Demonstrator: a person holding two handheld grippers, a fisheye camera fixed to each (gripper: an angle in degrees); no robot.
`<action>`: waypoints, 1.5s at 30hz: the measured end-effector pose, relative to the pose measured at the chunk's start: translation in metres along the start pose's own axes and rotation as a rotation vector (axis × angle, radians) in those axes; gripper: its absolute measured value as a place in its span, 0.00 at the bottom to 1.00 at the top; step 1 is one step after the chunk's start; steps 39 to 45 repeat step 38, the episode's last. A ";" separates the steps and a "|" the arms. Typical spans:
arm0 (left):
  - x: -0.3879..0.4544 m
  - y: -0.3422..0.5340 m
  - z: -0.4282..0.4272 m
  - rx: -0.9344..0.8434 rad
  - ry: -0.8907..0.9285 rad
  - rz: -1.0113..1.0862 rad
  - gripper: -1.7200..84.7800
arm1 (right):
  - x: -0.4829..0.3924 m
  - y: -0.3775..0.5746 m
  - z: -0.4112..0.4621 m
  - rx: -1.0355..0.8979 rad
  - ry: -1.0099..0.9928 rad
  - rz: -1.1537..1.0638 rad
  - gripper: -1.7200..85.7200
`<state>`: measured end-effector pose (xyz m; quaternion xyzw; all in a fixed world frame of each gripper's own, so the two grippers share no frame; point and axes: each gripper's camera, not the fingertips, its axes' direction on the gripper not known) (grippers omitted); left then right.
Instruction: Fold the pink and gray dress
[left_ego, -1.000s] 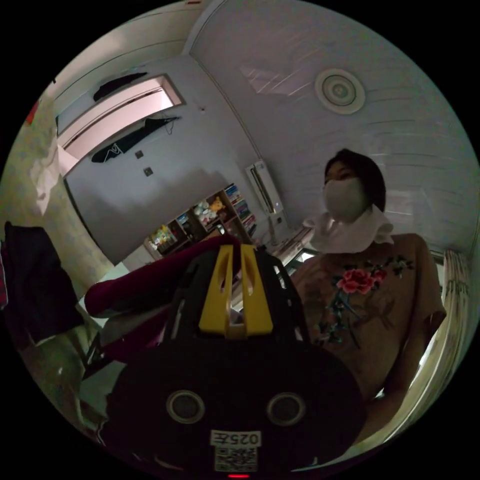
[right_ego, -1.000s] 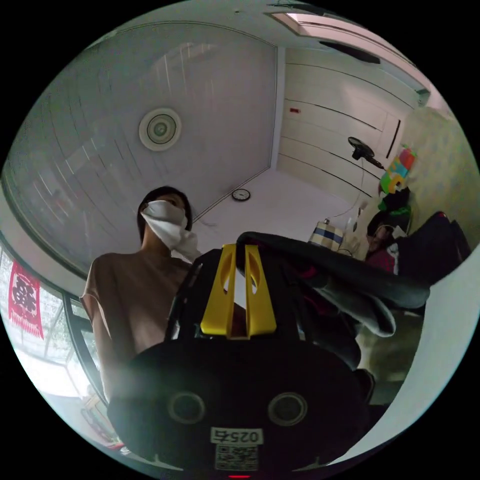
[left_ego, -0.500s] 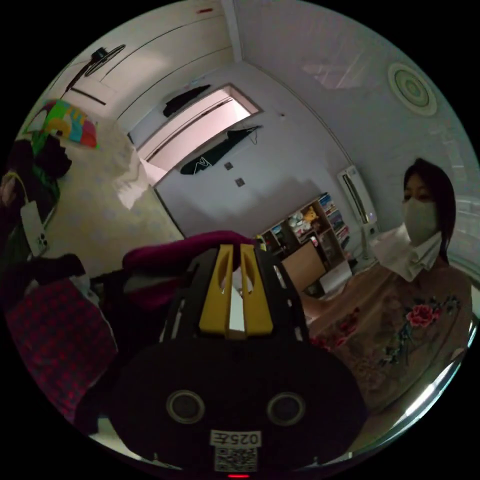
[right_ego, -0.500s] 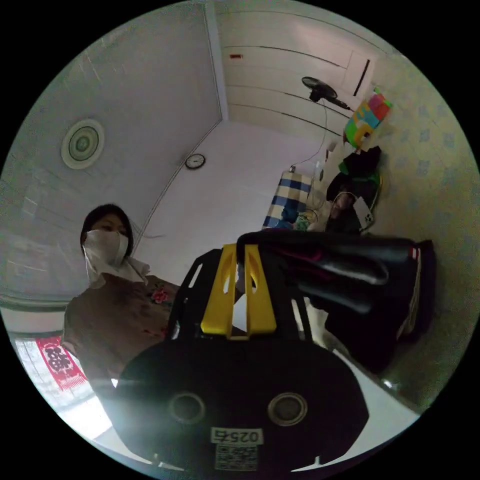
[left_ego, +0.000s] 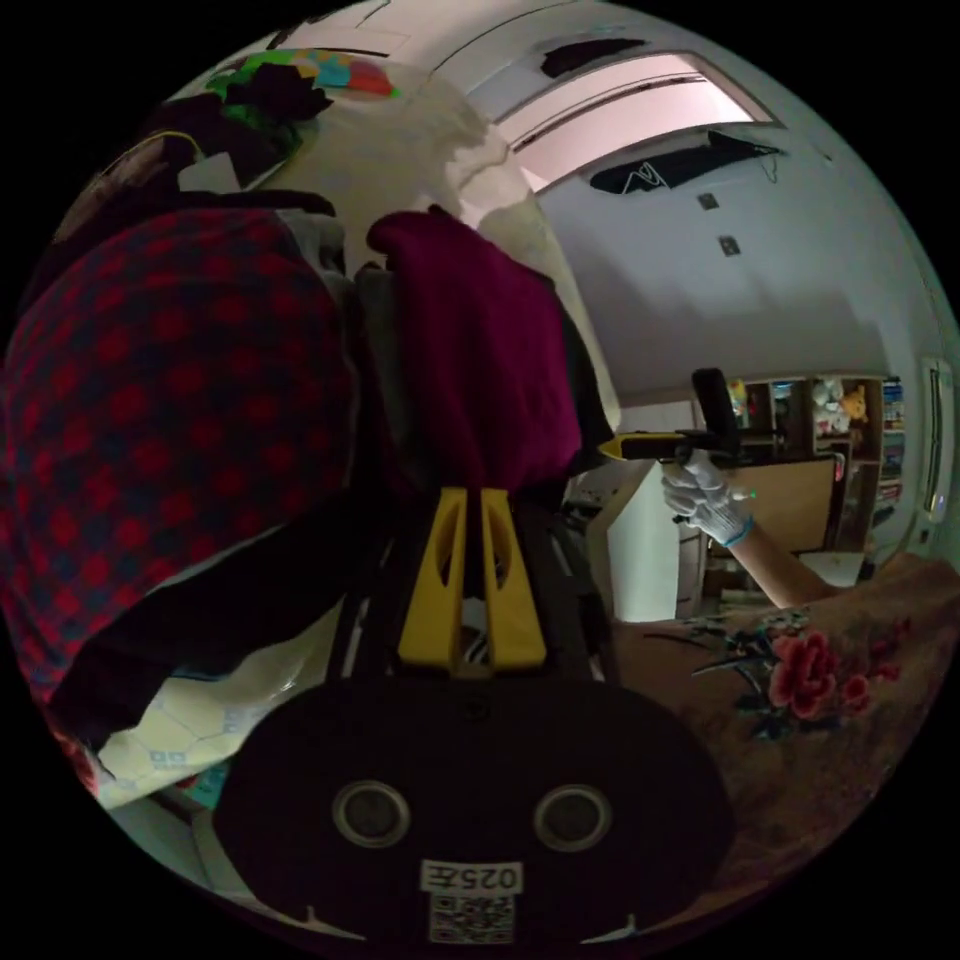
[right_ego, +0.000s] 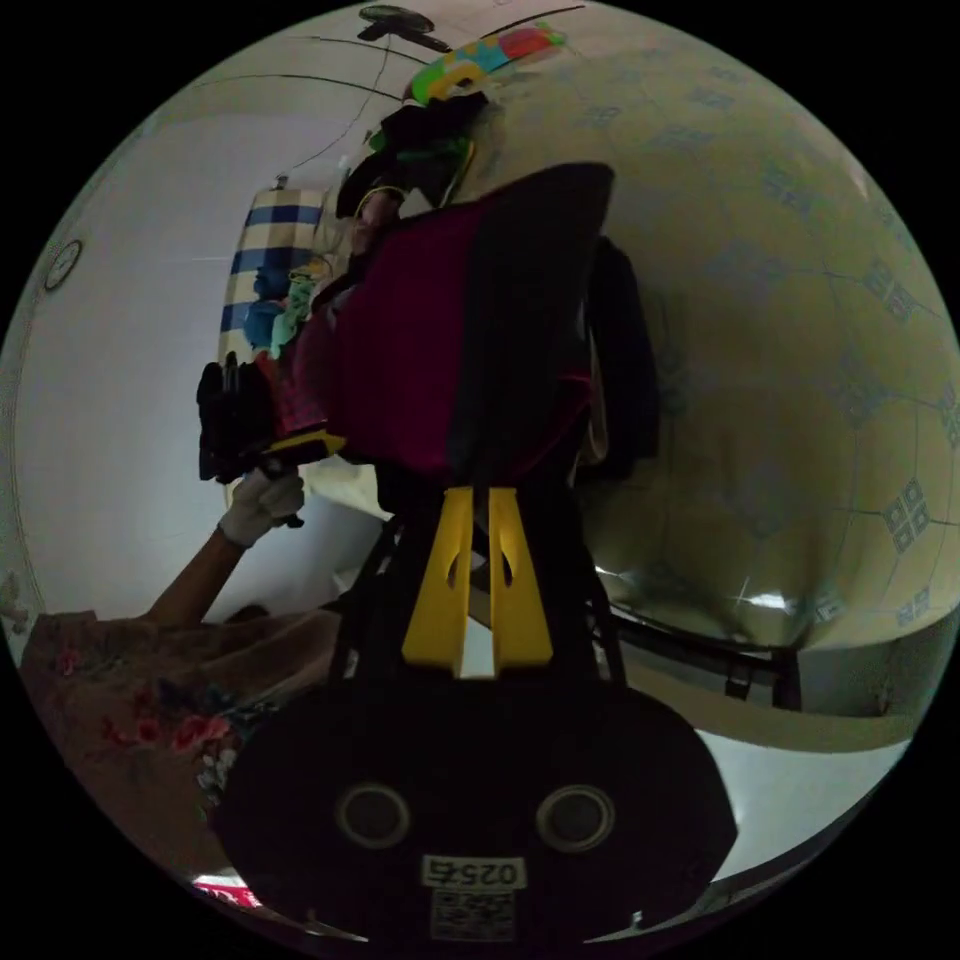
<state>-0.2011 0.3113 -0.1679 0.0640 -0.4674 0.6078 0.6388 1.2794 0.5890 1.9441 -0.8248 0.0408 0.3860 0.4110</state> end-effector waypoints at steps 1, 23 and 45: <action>0.009 0.002 -0.007 0.026 -0.013 0.003 0.00 | -0.011 -0.005 -0.001 0.015 0.012 0.002 0.02; 0.112 0.006 0.003 -0.420 -0.213 0.176 0.05 | -0.136 -0.084 0.052 -0.294 0.227 -0.053 0.11; -0.016 -0.089 -0.268 0.371 -0.105 -0.151 0.11 | -0.357 -0.288 0.072 0.391 0.189 -0.484 0.11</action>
